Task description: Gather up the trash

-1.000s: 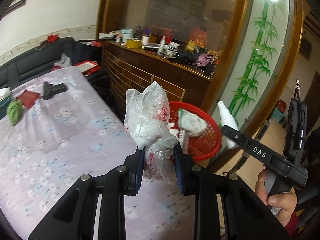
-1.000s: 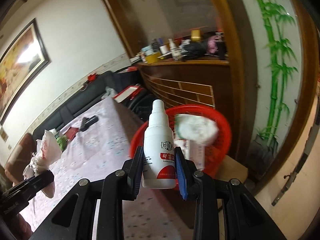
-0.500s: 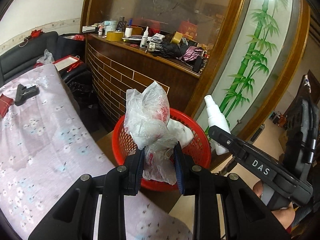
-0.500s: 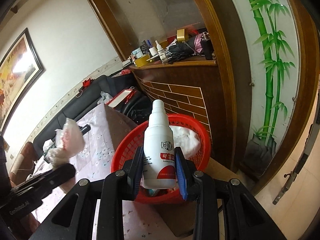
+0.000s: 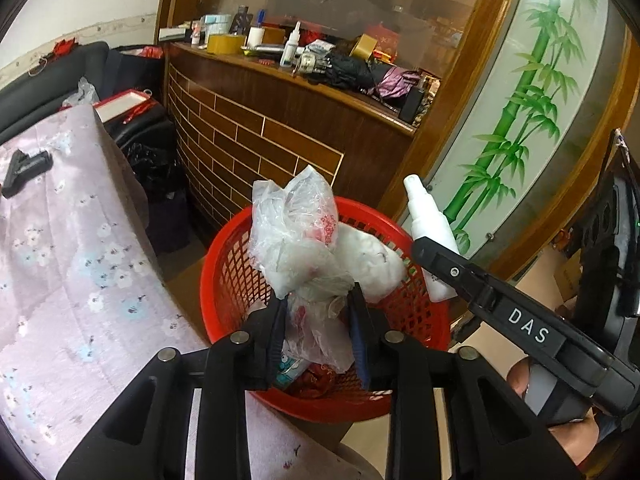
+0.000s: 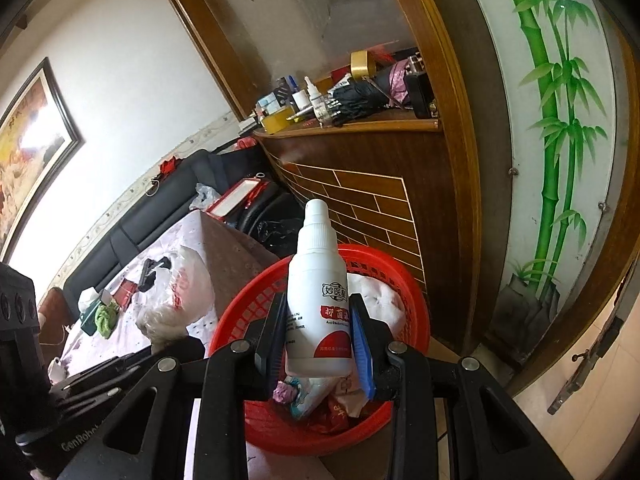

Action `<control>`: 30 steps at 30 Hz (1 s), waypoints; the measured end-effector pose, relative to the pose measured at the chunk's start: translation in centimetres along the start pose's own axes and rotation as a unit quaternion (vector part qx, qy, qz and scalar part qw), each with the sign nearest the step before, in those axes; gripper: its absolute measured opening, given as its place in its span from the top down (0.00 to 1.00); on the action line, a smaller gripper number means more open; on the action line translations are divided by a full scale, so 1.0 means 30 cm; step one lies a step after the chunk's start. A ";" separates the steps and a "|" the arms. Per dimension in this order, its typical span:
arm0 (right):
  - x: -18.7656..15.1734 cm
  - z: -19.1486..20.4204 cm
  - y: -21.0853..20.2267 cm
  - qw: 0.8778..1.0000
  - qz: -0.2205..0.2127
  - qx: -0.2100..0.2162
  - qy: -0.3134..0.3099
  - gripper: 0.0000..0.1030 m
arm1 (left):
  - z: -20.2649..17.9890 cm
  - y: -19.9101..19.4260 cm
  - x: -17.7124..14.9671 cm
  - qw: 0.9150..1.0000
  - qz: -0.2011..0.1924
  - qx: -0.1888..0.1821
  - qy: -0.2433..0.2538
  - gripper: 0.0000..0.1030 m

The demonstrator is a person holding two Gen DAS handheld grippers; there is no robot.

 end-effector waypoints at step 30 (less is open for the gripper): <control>-0.116 0.094 -0.152 0.986 -0.004 -0.145 -0.080 0.11 | 0.297 -0.385 -0.155 0.989 -0.110 0.094 -0.028 0.11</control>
Point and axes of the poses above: each gripper's, at about its wrist camera, not at the fingertips, and y roughly the way its jaws point, z to its left, x to its top, the point moved 9 cm from there along y, roughly the way its jaws point, and after that the axes turned 15 degrees about -y, right-handed, at the moved point
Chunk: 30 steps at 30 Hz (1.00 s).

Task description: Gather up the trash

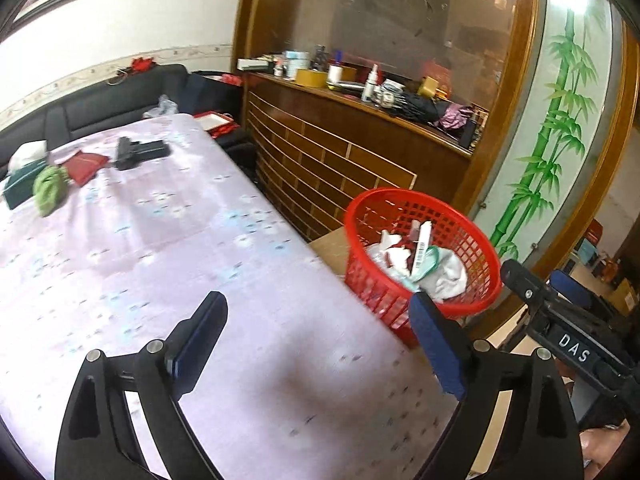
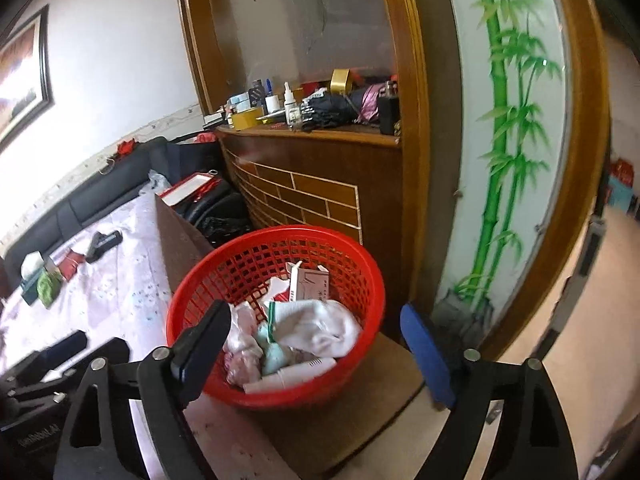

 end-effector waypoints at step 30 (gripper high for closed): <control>-0.245 0.463 -0.271 0.995 -0.030 0.012 -0.089 0.00 | 0.410 -0.470 -0.229 0.980 -0.113 0.166 0.006 0.04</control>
Point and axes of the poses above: each gripper's, at about its wrist camera, not at the fingertips, and y roughly the way its jaws point, z to its left, x to its top, the point moved 9 cm from there along y, roughly the way its jaws point, and after that the axes turned 15 degrees about -y, right-handed, at the moved point
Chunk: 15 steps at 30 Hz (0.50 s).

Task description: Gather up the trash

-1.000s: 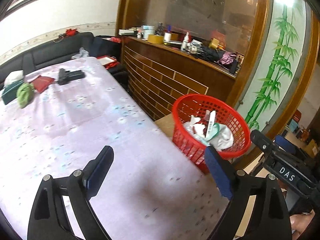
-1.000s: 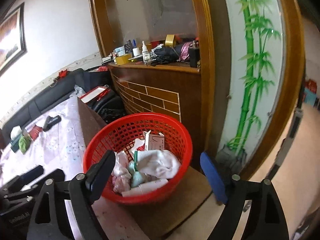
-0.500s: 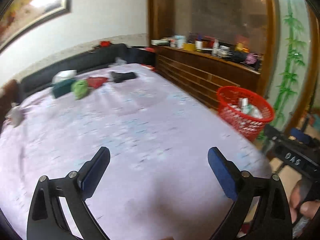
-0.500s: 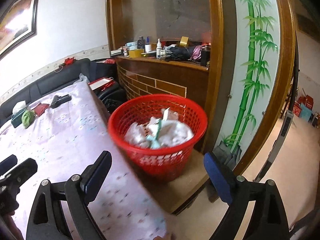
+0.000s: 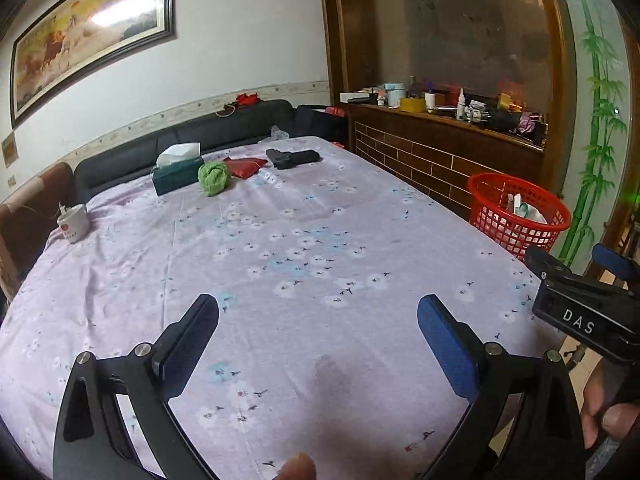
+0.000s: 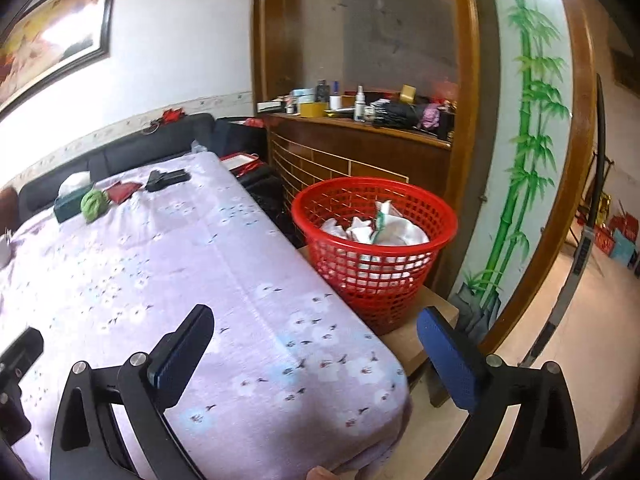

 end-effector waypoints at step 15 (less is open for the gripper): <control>-0.001 0.023 0.006 1.000 0.000 0.003 -0.001 0.00 | 0.003 0.064 -0.029 0.998 0.010 0.053 0.033 0.04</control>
Point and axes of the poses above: each gripper's, at about its wrist camera, not at the fingertips, and y roughly the way its jaws point, z to its left, x to its top, the point moved 9 cm from there along y, roughly the way its jaws point, and after that the axes turned 15 degrees about -y, right-handed, at the moved point
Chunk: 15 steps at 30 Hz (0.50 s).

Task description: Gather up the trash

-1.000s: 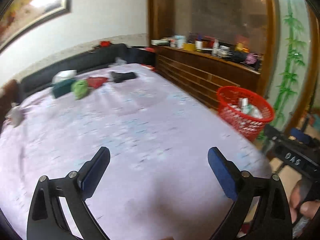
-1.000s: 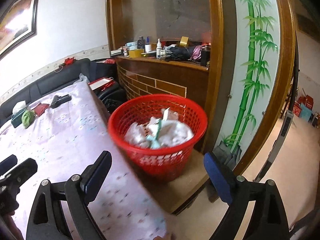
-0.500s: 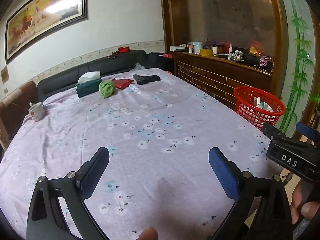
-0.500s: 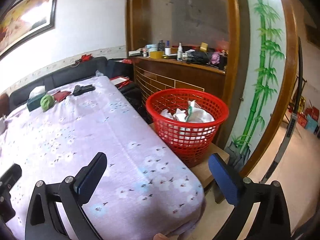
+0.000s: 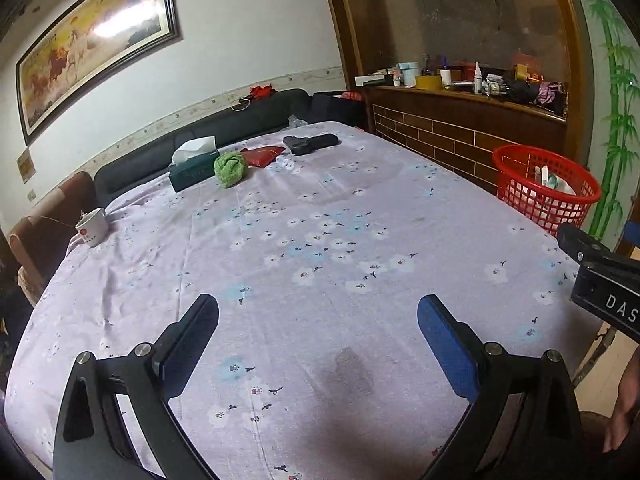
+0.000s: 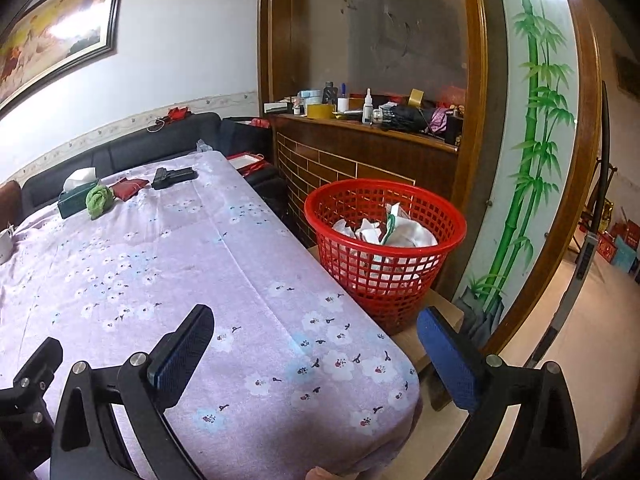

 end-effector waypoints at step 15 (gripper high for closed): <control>-0.013 0.042 0.018 1.000 0.013 0.012 -0.011 0.00 | 0.002 0.014 -0.016 1.000 0.008 -0.007 0.003 0.04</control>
Point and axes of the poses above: each gripper's, at about its wrist camera, not at the fingertips, and y roughly the way its jaws point, z to its left, x to its top, the point moved 9 cm from there along y, roughly the way its jaws point, and after that the axes turned 15 degrees about -y, right-handed, at the moved point
